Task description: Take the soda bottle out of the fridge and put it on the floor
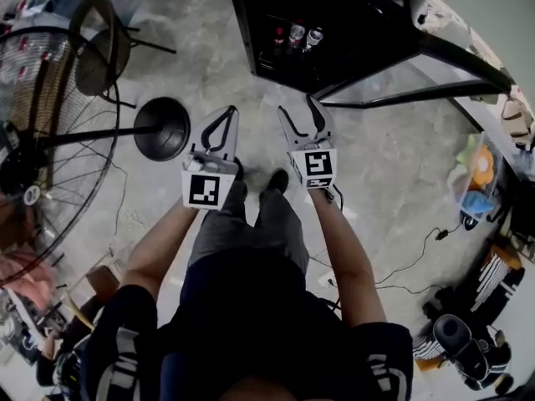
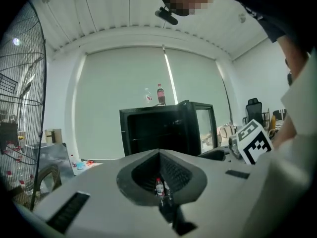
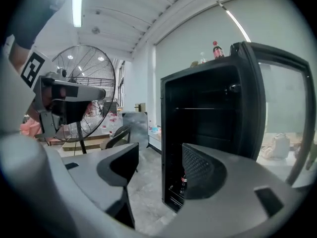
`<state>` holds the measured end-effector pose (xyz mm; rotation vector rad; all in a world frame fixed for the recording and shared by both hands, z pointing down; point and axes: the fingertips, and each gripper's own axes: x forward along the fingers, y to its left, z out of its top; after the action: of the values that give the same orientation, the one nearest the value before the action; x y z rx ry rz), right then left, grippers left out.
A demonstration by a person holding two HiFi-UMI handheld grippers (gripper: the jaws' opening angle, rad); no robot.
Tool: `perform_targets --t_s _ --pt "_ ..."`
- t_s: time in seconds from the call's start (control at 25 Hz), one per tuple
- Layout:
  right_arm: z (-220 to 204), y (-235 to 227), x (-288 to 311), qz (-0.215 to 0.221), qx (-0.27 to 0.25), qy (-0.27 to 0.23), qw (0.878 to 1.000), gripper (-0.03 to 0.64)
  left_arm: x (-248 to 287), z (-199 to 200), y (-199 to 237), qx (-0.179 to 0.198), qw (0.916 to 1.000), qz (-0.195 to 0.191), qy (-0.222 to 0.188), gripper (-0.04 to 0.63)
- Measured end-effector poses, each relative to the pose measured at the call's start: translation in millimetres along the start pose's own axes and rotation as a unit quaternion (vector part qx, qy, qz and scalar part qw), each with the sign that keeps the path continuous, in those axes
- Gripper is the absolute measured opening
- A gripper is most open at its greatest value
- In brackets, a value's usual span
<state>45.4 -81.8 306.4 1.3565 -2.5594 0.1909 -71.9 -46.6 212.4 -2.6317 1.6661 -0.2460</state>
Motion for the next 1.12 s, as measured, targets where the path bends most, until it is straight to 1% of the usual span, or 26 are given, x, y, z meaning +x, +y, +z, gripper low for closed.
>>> perform_targets --t_s 0.28,0.52,0.64,0.92,1.12 --pt "-72 -16 69 -0.025 -0.008 0.009 1.0 0.279 27 -62 19 0.012 0.9999 -0.005 -0.008 0.023" --pt "-136 -34 120 -0.04 -0.008 0.029 0.999 0.279 40 -119 32 -0.001 1.0 0.006 -0.001 0.023" --pt "-161 -42 145 -0.041 -0.009 0.031 0.999 0.279 48 -146 35 0.005 1.0 0.004 0.001 0.023" --pt "-209 -63 206 -0.042 -0.022 0.039 0.998 0.279 69 -199 46 -0.01 0.9999 0.011 0.005 0.023" --pt "-243 -81 249 -0.051 -0.029 0.048 0.997 0.279 86 -232 53 -0.005 0.9999 0.009 0.007 0.023"
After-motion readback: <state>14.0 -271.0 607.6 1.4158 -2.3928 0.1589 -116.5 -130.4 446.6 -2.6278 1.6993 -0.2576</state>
